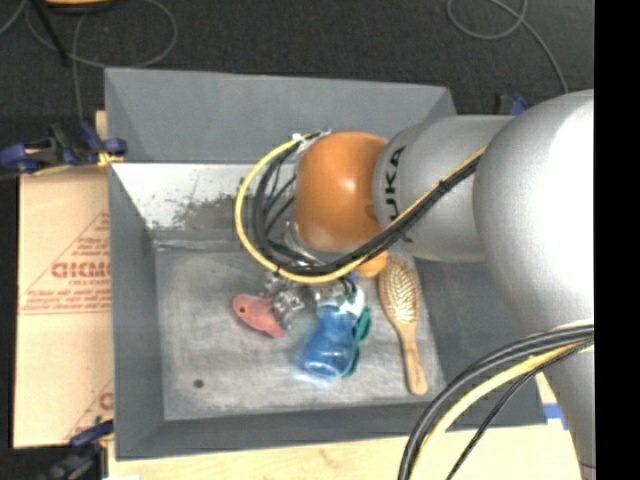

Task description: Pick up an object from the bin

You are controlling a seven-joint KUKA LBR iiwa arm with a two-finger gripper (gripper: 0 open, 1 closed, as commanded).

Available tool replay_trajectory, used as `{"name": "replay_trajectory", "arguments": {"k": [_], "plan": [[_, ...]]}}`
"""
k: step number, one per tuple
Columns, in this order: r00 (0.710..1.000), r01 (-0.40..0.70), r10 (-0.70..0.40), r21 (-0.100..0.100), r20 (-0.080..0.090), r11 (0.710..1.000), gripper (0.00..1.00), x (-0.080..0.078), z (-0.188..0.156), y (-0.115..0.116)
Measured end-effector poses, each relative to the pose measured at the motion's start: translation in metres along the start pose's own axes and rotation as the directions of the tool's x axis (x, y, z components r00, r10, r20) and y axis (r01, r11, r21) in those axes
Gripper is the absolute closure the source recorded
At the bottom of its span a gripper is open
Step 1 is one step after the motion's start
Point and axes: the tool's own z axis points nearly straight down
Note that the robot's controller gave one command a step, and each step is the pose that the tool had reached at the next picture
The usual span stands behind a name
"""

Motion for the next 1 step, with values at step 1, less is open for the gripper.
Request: {"name": "replay_trajectory", "arguments": {"k": [1], "plan": [[1.000, 0.000, 0.000, -0.001, -0.007, 1.000, 1.00, 0.0016, -0.0049, 0.0002]]}}
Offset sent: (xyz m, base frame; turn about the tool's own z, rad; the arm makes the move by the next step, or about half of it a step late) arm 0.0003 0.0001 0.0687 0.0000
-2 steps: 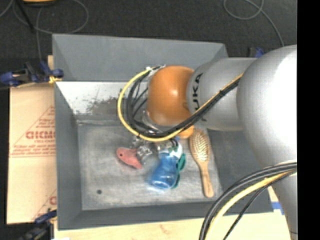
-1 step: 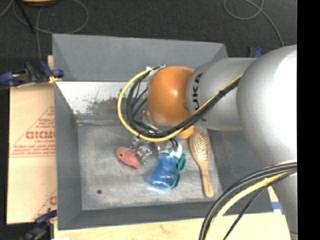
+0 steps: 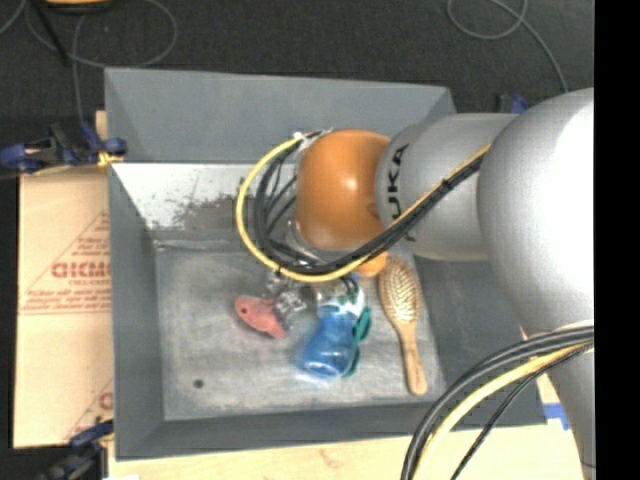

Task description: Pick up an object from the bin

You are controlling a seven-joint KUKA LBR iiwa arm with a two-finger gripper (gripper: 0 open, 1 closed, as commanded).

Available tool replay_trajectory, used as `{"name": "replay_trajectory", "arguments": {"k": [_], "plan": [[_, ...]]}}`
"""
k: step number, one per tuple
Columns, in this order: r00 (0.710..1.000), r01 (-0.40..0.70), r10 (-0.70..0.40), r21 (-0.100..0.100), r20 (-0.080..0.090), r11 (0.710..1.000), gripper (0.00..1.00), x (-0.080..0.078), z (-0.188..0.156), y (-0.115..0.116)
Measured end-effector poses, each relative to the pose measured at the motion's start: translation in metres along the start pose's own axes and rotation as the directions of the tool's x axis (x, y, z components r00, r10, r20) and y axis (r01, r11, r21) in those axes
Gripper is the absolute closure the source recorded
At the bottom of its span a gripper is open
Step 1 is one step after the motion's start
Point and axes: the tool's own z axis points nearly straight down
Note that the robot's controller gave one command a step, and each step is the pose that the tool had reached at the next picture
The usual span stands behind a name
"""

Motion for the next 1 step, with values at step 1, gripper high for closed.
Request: {"name": "replay_trajectory", "arguments": {"k": [1], "plan": [[1.000, 0.000, 0.000, 0.000, -0.009, 1.000, 1.00, 0.0016, -0.0179, -0.0002]]}}
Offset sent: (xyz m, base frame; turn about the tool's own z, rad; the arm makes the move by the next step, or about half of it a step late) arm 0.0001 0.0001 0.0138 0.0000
